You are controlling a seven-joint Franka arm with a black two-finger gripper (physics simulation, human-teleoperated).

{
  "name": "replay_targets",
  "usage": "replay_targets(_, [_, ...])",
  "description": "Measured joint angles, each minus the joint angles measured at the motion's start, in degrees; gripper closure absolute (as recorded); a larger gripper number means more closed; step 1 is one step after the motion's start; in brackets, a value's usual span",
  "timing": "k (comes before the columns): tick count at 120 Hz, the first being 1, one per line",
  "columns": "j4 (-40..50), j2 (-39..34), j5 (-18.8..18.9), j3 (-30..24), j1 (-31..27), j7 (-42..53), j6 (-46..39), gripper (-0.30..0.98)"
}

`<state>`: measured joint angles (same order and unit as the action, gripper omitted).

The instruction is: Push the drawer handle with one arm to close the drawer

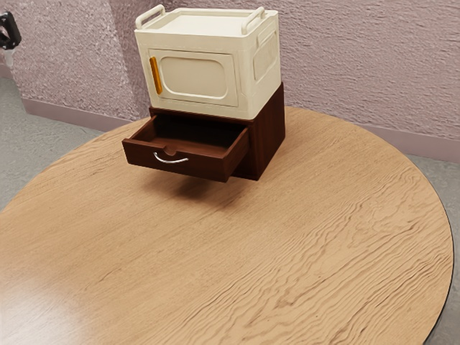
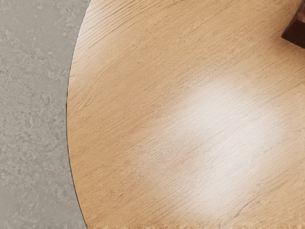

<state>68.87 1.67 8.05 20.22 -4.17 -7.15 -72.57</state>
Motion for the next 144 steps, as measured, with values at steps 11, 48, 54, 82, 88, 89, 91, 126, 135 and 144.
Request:
replay_targets(11, [0.67,0.53,-1.14,-0.05,4.84,-0.66,0.69,0.00])
replay_targets(48, [23.82,-5.88,-4.21,-3.14,20.90,-3.44,-3.10,0.01])
replay_targets(54, [27.19,-7.18,-4.43,-3.61,17.53,-3.88,-4.64,0.09])
replay_targets(82, [40.29,-9.45,-4.78,-3.99,12.99,-5.46,-14.69,0.58])
replay_targets(88, [42.38,-9.34,-4.70,-3.92,13.25,-5.72,-17.28,0.63])
replay_targets(89, [42.74,-9.31,-4.67,-3.90,13.27,-5.76,-17.74,0.64])
replay_targets(91, [43.54,-9.17,-4.59,-3.87,13.28,-5.83,-18.78,0.65])
replay_targets(126, [46.00,-0.82,-4.00,-3.03,12.59,-6.72,-35.16,0.76])
replay_targets(135, [45.81,0.39,-3.96,-3.01,12.43,-6.87,-38.60,0.77])
replay_targets(144, [45.03,1.89,-3.94,-3.06,12.47,-7.00,-41.35,0.78])
